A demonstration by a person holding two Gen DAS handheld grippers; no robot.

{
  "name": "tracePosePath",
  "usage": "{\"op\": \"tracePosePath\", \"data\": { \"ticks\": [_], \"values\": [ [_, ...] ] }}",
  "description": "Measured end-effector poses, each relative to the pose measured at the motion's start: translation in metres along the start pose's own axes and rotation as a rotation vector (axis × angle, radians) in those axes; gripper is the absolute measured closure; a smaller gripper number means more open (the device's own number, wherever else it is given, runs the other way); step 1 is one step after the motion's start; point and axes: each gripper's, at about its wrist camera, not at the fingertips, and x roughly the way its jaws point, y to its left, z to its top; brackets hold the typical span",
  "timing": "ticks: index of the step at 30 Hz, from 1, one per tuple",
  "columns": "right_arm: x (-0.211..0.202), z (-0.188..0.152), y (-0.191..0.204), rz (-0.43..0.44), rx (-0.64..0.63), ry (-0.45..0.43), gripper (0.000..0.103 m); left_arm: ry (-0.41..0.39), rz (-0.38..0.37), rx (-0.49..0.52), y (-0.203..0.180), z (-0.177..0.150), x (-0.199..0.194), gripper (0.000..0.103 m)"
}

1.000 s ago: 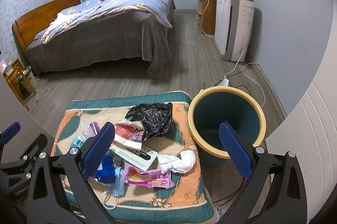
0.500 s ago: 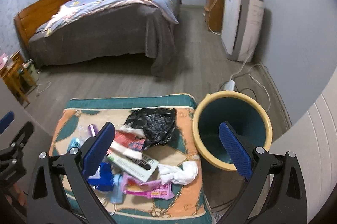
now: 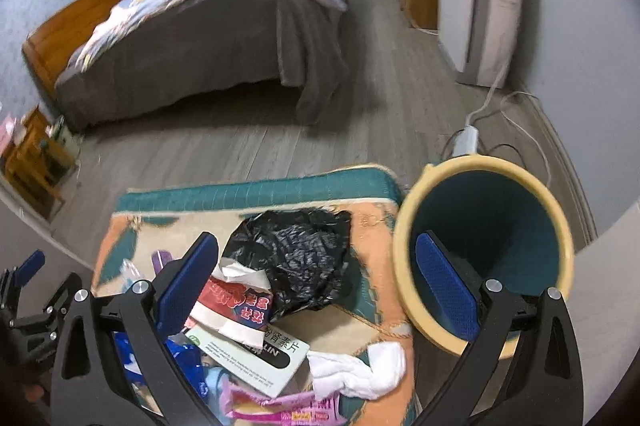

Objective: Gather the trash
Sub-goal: 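Grasp the red-and-white paper bag with the right gripper while the left grasps the clear plastic bag, then carry the paper bag over the teal bin and open the right gripper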

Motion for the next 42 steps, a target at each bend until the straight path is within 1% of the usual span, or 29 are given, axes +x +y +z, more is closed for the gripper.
{"op": "tracePosePath", "data": {
  "ticks": [1, 2, 4, 6, 8, 9, 10, 15, 18, 19, 20, 21, 22, 23, 24, 25, 26, 27, 28, 29, 31, 32, 34, 38, 41, 42],
  "values": [
    [0.010, -0.002, 0.006, 0.010, -0.028, 0.017, 0.006, 0.020, 0.001, 0.000, 0.000, -0.003, 0.007, 0.005],
    [0.016, -0.005, 0.010, 0.023, -0.044, 0.030, 0.006, 0.037, 0.020, 0.001, -0.001, -0.006, 0.015, 0.005],
    [0.032, -0.010, 0.021, 0.054, -0.086, 0.064, 0.006, 0.058, 0.018, 0.000, 0.000, -0.010, 0.022, 0.005],
    [0.043, -0.014, 0.029, 0.067, -0.127, 0.089, 0.006, 0.073, 0.015, 0.010, -0.001, -0.014, 0.029, 0.005],
    [0.054, -0.018, 0.037, 0.072, -0.182, 0.115, 0.007, 0.075, 0.030, 0.021, 0.001, -0.017, 0.035, 0.005],
    [0.058, -0.020, 0.038, 0.077, -0.198, 0.122, 0.007, 0.083, 0.021, 0.015, 0.004, -0.018, 0.038, 0.005],
    [0.062, -0.021, 0.041, 0.088, -0.216, 0.131, 0.010, 0.089, 0.015, 0.010, 0.004, -0.018, 0.039, 0.005],
    [0.068, -0.023, 0.054, 0.150, -0.303, 0.121, 0.017, 0.110, -0.008, -0.008, 0.007, -0.020, 0.049, 0.005],
    [0.071, -0.027, 0.065, 0.169, -0.367, 0.127, 0.024, 0.126, -0.035, -0.004, 0.002, -0.022, 0.055, 0.007],
    [0.073, -0.029, 0.069, 0.172, -0.385, 0.132, 0.028, 0.136, -0.039, 0.004, -0.001, -0.024, 0.057, 0.008],
    [0.076, -0.031, 0.071, 0.172, -0.404, 0.141, 0.037, 0.145, -0.044, 0.011, -0.003, -0.025, 0.060, 0.008],
    [0.079, -0.033, 0.073, 0.169, -0.419, 0.150, 0.042, 0.157, -0.047, 0.023, -0.006, -0.027, 0.064, 0.009],
    [0.082, -0.035, 0.075, 0.161, -0.433, 0.164, 0.052, 0.169, -0.050, 0.034, -0.008, -0.029, 0.066, 0.013],
    [0.086, -0.037, 0.076, 0.152, -0.442, 0.181, 0.058, 0.182, -0.058, 0.044, -0.010, -0.030, 0.069, 0.023],
    [0.088, -0.038, 0.075, 0.148, -0.446, 0.191, 0.059, 0.203, -0.073, 0.056, -0.014, -0.032, 0.072, 0.027],
    [0.088, -0.039, 0.074, 0.145, -0.448, 0.192, 0.062, 0.207, -0.084, 0.060, -0.014, -0.034, 0.073, 0.034],
    [0.087, -0.038, 0.073, 0.142, -0.450, 0.190, 0.072, 0.211, -0.098, 0.063, -0.015, -0.034, 0.073, 0.040],
    [0.085, -0.038, 0.072, 0.143, -0.447, 0.193, 0.079, 0.213, -0.113, 0.068, -0.017, -0.035, 0.072, 0.044],
    [0.084, -0.037, 0.070, 0.147, -0.441, 0.197, 0.091, 0.212, -0.124, 0.074, -0.019, -0.034, 0.071, 0.052],
    [0.083, -0.036, 0.070, 0.148, -0.434, 0.199, 0.091, 0.211, -0.133, 0.082, -0.021, -0.035, 0.070, 0.063],
    [0.077, -0.036, 0.068, 0.159, -0.433, 0.193, 0.091, 0.205, -0.138, 0.113, -0.026, -0.036, 0.067, 0.074],
    [0.073, -0.035, 0.068, 0.160, -0.438, 0.187, 0.091, 0.196, -0.142, 0.130, -0.029, -0.036, 0.065, 0.079],
    [0.066, -0.035, 0.068, 0.161, -0.445, 0.175, 0.091, 0.175, -0.143, 0.147, -0.031, -0.036, 0.058, 0.086],
    [0.044, -0.028, 0.065, 0.149, -0.434, 0.138, 0.091, 0.096, -0.127, 0.142, -0.030, -0.026, 0.041, 0.090],
    [0.025, -0.020, 0.058, 0.145, -0.393, 0.106, 0.091, 0.018, -0.107, 0.128, -0.028, -0.014, 0.021, 0.091],
    [0.019, -0.017, 0.056, 0.138, -0.382, 0.097, 0.091, -0.018, -0.101, 0.125, -0.029, -0.009, 0.012, 0.091]
  ]
}}
